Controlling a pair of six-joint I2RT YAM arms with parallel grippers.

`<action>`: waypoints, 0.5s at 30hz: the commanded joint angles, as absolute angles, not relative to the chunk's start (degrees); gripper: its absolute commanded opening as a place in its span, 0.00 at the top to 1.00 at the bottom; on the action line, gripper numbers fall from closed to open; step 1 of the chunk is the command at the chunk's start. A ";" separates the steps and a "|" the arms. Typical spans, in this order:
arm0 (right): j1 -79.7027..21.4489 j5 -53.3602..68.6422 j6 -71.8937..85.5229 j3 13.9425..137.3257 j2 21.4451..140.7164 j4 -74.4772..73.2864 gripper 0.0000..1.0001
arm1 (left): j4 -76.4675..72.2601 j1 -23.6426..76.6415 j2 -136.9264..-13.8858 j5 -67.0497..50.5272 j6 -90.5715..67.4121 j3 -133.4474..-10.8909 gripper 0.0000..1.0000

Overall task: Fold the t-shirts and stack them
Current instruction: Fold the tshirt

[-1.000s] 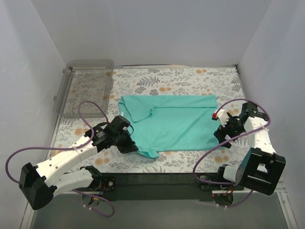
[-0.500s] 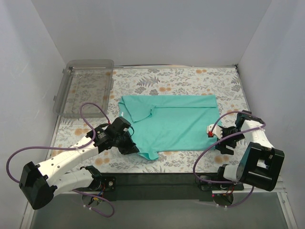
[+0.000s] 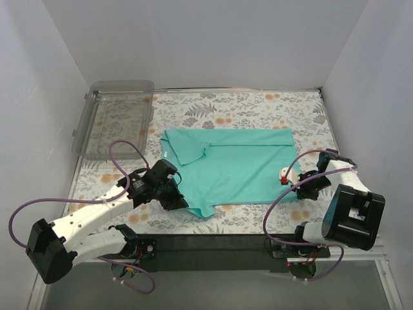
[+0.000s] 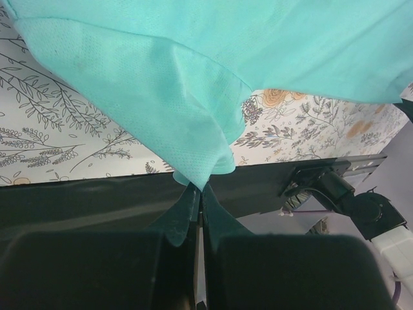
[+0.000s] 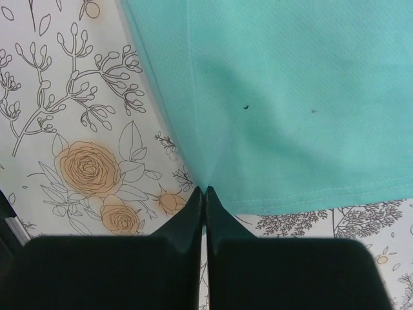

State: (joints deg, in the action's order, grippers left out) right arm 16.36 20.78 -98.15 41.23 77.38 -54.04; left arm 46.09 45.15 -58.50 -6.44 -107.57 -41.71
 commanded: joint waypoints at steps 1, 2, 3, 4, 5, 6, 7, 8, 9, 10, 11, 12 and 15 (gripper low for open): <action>16.17 23.46 -97.92 42.62 73.57 -56.07 0.99 | 46.85 45.35 -57.22 -5.28 -107.40 -42.71 1.00; 16.17 23.64 -97.48 43.15 73.04 -56.94 0.99 | 47.28 45.44 -57.22 -4.66 -107.49 -43.41 1.00; 16.17 24.16 -95.90 44.98 72.95 -58.00 0.99 | 47.98 45.35 -57.13 -4.05 -107.40 -43.77 1.00; 16.17 24.34 -95.28 46.04 73.38 -58.79 0.99 | 48.25 45.35 -56.87 -2.74 -107.40 -44.20 1.00; 16.17 24.26 -94.84 48.32 74.17 -60.80 0.99 | 48.86 45.35 -56.87 -1.94 -107.49 -45.17 1.00; 16.17 24.17 -94.66 49.38 74.61 -61.86 0.99 | 49.30 45.26 -56.60 -0.72 -107.58 -46.05 1.00; 16.26 24.52 -95.01 51.31 76.01 -64.49 0.99 | 49.92 45.26 -56.43 1.12 -108.10 -46.49 1.00; 16.26 24.70 -95.62 51.94 76.63 -65.82 0.99 | 49.92 45.26 -56.08 2.36 -108.37 -47.02 1.00; 16.26 25.05 -95.80 52.47 77.34 -66.53 0.99 | 50.01 45.18 -55.90 2.98 -108.72 -47.28 1.00; 16.26 25.66 -95.63 52.99 77.95 -67.06 0.99 | 49.66 45.00 -55.90 3.25 -108.98 -47.46 1.00; 16.26 25.84 -95.36 53.26 79.00 -67.06 0.99 | 49.48 44.74 -55.81 3.60 -109.16 -47.81 1.00; 16.26 26.10 -95.19 53.44 79.36 -67.06 0.99 | 49.48 44.65 -55.90 3.95 -109.42 -48.07 1.00; 16.26 27.51 -94.31 54.66 80.77 -66.97 0.99 | 49.31 44.03 -56.07 5.88 -109.86 -50.01 1.00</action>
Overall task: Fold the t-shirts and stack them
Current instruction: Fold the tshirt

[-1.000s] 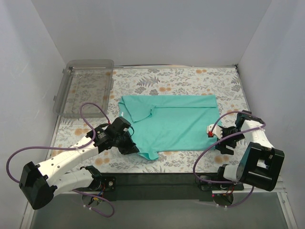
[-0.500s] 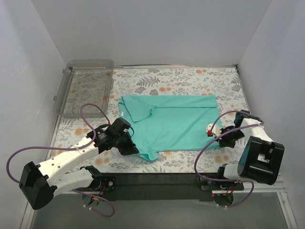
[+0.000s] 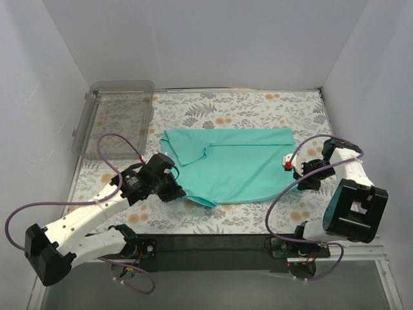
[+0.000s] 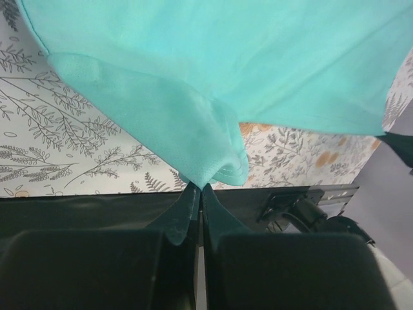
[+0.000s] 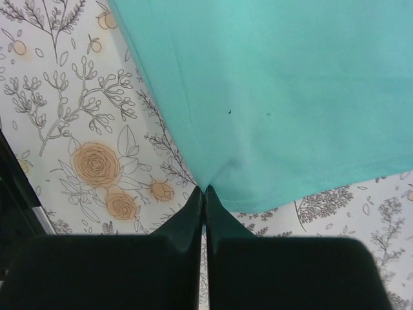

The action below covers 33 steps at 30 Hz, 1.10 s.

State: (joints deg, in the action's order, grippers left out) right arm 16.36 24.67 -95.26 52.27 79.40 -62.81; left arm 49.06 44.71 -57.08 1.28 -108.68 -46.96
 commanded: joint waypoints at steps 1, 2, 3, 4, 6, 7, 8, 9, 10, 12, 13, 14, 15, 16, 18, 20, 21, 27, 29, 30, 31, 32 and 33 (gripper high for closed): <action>16.26 28.38 -94.13 55.28 81.12 -66.97 0.99 | 49.39 43.51 -56.25 6.67 -110.04 -50.97 1.00; 16.26 28.82 -93.78 55.72 81.82 -66.89 0.99 | 49.31 43.16 -56.51 7.11 -110.13 -51.41 1.00; 16.26 29.26 -93.08 57.03 82.26 -66.88 0.99 | 49.22 42.81 -56.69 7.29 -110.30 -51.76 1.00; 16.26 29.88 -92.55 57.65 82.79 -66.97 0.99 | 49.13 42.02 -56.78 7.47 -110.30 -52.12 1.00; 16.26 31.20 -91.59 59.49 84.28 -66.89 0.99 | 48.87 41.05 -57.56 7.56 -109.96 -52.73 1.00; 16.26 31.81 -91.23 59.94 84.81 -66.97 0.99 | 48.78 39.91 -57.92 7.56 -109.86 -52.91 1.00; 16.26 32.25 -91.06 60.55 85.77 -66.97 0.99 | 48.43 39.21 -58.35 7.21 -109.52 -53.17 1.00; 16.26 32.60 -90.88 60.99 86.22 -66.97 0.99 | 47.91 38.42 -58.71 7.12 -109.08 -53.35 1.00; 16.26 33.30 -90.70 61.87 86.57 -67.06 0.99 | 47.20 36.93 -58.88 6.86 -108.55 -53.61 1.00; 16.26 33.92 -90.35 62.57 87.80 -66.97 0.99 | 45.97 35.08 -59.67 5.11 -108.02 -54.05 1.00; 16.26 34.53 -90.09 63.27 88.50 -66.89 0.99 | 44.75 33.59 -59.94 4.31 -107.41 -54.23 1.00; 16.26 34.89 -90.00 63.54 88.94 -66.88 0.99 | 44.30 33.05 -60.29 3.96 -107.32 -54.32 1.00; 16.26 35.15 -89.74 63.98 89.38 -66.88 0.99 | 43.86 32.61 -61.08 3.26 -106.97 -54.58 1.00; 16.26 35.59 -89.48 64.51 89.82 -66.88 0.99 | 43.07 31.91 -61.61 2.99 -106.61 -54.84 1.00; 16.35 35.86 -89.30 65.21 90.96 -66.80 0.99 | 42.63 31.47 -62.83 2.38 -106.26 -55.54 1.00; 16.35 36.30 -88.86 66.26 92.10 -66.80 0.99 | 41.93 31.03 -63.46 2.11 -105.65 -56.07 1.00; 16.35 36.39 -88.68 66.62 92.37 -66.80 0.99 | 41.58 30.85 -63.81 1.85 -105.56 -56.34 1.00; 16.35 38.05 -86.14 70.92 95.88 -66.62 0.99 | 40.43 29.88 -66.71 2.20 -103.54 -59.15 1.00; 16.35 38.41 -85.35 72.15 97.11 -66.45 0.99 | 40.08 29.27 -68.28 2.28 -102.75 -60.20 1.00; 16.35 38.50 -84.38 73.46 97.73 -66.36 0.99 | 39.82 29.01 -68.99 2.37 -102.22 -60.55 1.00; 16.35 38.67 -83.94 74.09 98.34 -66.27 0.99 | 39.38 28.48 -69.43 2.46 -101.87 -60.99 1.00; 16.35 38.67 -83.41 74.53 99.31 -66.01 0.99 | 39.03 28.22 -70.56 2.63 -101.69 -61.61 1.00; 16.35 38.67 -82.97 74.88 99.84 -65.92 0.99 | 38.68 27.95 -71.10 2.64 -101.52 -62.05 1.00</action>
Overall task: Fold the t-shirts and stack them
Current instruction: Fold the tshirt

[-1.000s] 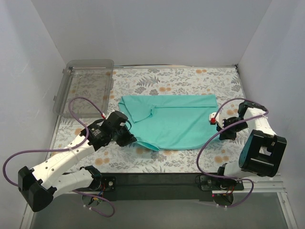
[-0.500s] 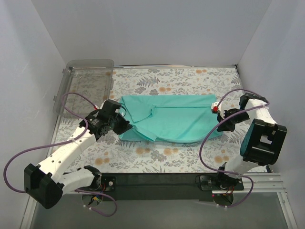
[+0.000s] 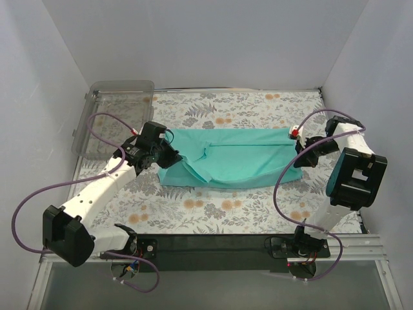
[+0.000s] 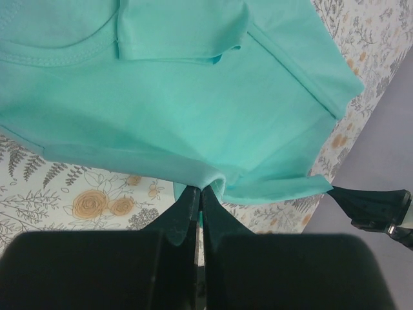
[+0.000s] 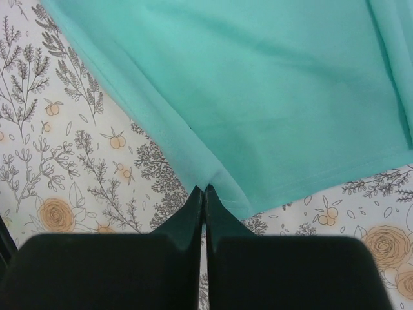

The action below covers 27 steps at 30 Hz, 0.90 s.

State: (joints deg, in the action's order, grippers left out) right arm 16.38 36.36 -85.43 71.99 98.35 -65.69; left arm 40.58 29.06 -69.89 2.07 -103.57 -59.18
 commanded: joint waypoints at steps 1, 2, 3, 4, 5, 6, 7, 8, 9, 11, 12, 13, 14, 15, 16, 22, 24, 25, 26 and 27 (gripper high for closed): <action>16.43 38.67 -81.92 75.84 100.37 -65.48 0.99 | 37.89 27.34 -71.54 2.38 -100.99 -62.31 1.00; 16.44 38.67 -81.31 76.37 101.42 -65.22 0.99 | 37.62 27.07 -72.15 2.46 -100.81 -62.66 1.00; 16.44 38.67 -80.86 76.90 101.95 -65.21 0.99 | 37.27 26.90 -73.38 2.72 -100.46 -63.54 1.00; 16.44 38.85 -79.73 77.69 102.48 -64.78 0.99 | 36.66 26.29 -74.08 2.64 -99.85 -63.89 1.00; 16.44 38.76 -79.37 78.13 103.35 -64.51 0.99 | 36.13 25.93 -74.79 2.38 -99.41 -64.42 1.00; 16.44 38.93 -79.02 78.48 103.71 -64.34 0.99 | 35.60 25.75 -75.32 2.11 -99.06 -64.68 1.00; 16.44 39.20 -78.84 78.75 104.15 -64.25 0.99 | 34.99 25.32 -76.89 1.85 -98.70 -65.56 1.00; 16.44 39.20 -78.23 79.10 104.67 -64.07 0.99 | 34.72 25.14 -77.60 1.58 -98.35 -66.00 1.00; 16.44 39.20 -77.96 79.36 104.94 -63.99 0.99 | 34.37 25.05 -78.39 1.32 -98.00 -66.44 1.00; 16.44 38.85 -77.09 79.37 105.20 -63.46 0.99 | 33.66 25.05 -80.67 0.79 -97.21 -67.85 1.00; 16.52 38.76 -76.73 79.37 105.29 -63.20 0.99 | 33.49 24.96 -81.38 0.70 -96.95 -68.37 1.00; 16.61 38.50 -76.38 79.45 105.21 -62.58 0.99 | 33.23 24.79 -81.91 0.62 -96.60 -69.07 1.00; 16.61 38.50 -75.94 79.45 105.21 -62.32 0.99 | 33.22 24.79 -83.31 0.62 -96.33 -69.52 1.00; 16.70 38.50 -75.33 79.45 105.29 -62.14 0.99 | 33.14 24.70 -83.84 0.62 -95.72 -69.87 1.00; 16.79 38.41 -75.06 79.54 105.38 -61.88 0.99 | 32.79 24.52 -84.46 0.62 -95.45 -70.22 1.00; 16.96 37.53 -72.17 79.37 105.47 -60.47 0.99 | 32.43 24.08 -88.77 1.49 -93.87 -73.30 1.00; 17.05 36.92 -71.55 79.02 105.47 -59.68 0.99 | 32.34 23.91 -89.91 2.02 -93.61 -74.26 1.00; 17.22 36.65 -71.02 78.67 105.38 -59.42 0.99 | 32.17 23.73 -90.35 2.02 -93.34 -74.53 1.00; 17.31 36.65 -70.84 78.40 105.38 -59.24 0.99 | 32.08 23.73 -90.70 2.02 -93.34 -74.88 1.00; 17.40 36.74 -70.58 78.22 105.38 -59.06 0.99 | 31.99 23.64 -90.96 2.11 -93.34 -75.40 1.00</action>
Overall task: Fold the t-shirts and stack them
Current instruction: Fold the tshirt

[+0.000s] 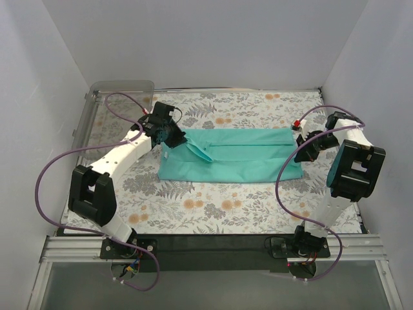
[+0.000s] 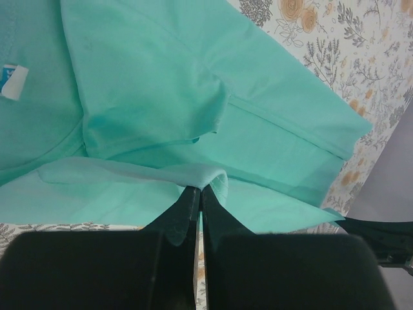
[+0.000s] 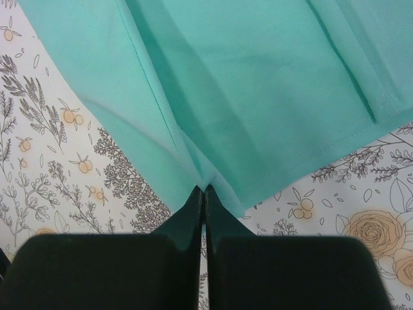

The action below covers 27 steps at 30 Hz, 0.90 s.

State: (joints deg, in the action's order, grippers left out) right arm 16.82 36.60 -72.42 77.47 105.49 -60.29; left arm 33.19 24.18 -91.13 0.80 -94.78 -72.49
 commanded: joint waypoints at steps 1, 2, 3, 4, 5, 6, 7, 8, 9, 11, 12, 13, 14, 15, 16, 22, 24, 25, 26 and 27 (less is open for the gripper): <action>17.58 36.56 -70.58 78.05 105.21 -58.80 0.99 | 31.82 23.56 -91.66 2.02 -93.25 -75.67 1.00; 17.58 36.65 -70.32 77.70 105.21 -58.54 0.99 | 31.73 23.55 -92.02 1.93 -92.99 -76.11 1.00; 17.58 36.56 -70.14 77.61 105.12 -58.45 0.99 | 31.73 23.55 -92.46 1.85 -92.99 -76.29 1.00; 17.67 36.48 -70.05 77.43 105.03 -58.27 0.99 | 31.64 23.55 -93.16 1.67 -92.90 -77.07 1.00; 17.67 36.39 -69.79 77.26 105.03 -58.10 0.99 | 31.64 23.55 -93.60 1.58 -92.73 -77.43 1.00; 17.67 36.39 -69.70 77.17 105.03 -58.01 0.99 | 31.64 23.47 -93.95 1.32 -92.64 -77.87 1.00; 17.75 36.30 -69.70 77.08 105.12 -57.92 0.99 | 31.64 23.47 -94.74 1.14 -92.64 -78.48 1.00; 17.75 36.30 -69.52 77.08 105.12 -57.75 0.99 | 31.64 23.55 -95.01 1.23 -92.55 -78.83 1.00; 17.75 36.12 -69.17 77.08 105.03 -57.66 0.99 | 31.64 23.47 -95.18 1.32 -92.55 -79.01 1.00; 18.02 36.30 -69.00 77.08 105.03 -57.48 0.99 | 31.73 23.38 -95.80 1.67 -92.46 -79.28 1.00; 17.93 36.39 -68.82 77.17 105.12 -57.31 0.99 | 31.73 23.29 -95.89 1.84 -92.46 -79.36 1.00; 17.93 36.30 -68.47 77.17 105.12 -57.13 0.99 | 31.73 23.29 -95.98 2.11 -92.37 -79.45 1.00; 17.93 36.30 -68.38 77.25 105.29 -57.04 0.99 | 31.82 23.20 -95.98 2.54 -92.37 -79.37 1.00; 17.93 36.30 -68.12 77.34 105.38 -56.87 0.99 | 31.73 23.03 -96.24 2.72 -92.29 -79.37 1.00; 17.93 36.30 -67.68 77.60 105.73 -56.87 0.99 | 31.73 22.77 -96.33 2.81 -92.37 -79.45 1.00; 17.93 37.09 -66.27 78.40 106.61 -55.90 0.99 | 31.73 21.89 -97.82 2.81 -92.29 -80.24 1.00; 17.93 37.53 -65.83 78.66 107.05 -55.72 0.99 | 31.64 21.71 -98.08 2.64 -92.20 -80.51 1.00; 17.93 37.62 -65.66 78.92 107.49 -55.72 0.99 | 31.64 21.62 -98.43 2.72 -92.20 -80.59 1.00; 17.84 37.62 -65.31 79.36 107.75 -55.55 0.99 | 31.64 21.45 -98.70 2.64 -92.11 -80.77 1.00; 17.93 37.62 -65.13 79.63 107.93 -55.55 0.99 | 31.64 21.45 -98.88 2.55 -92.02 -80.86 1.00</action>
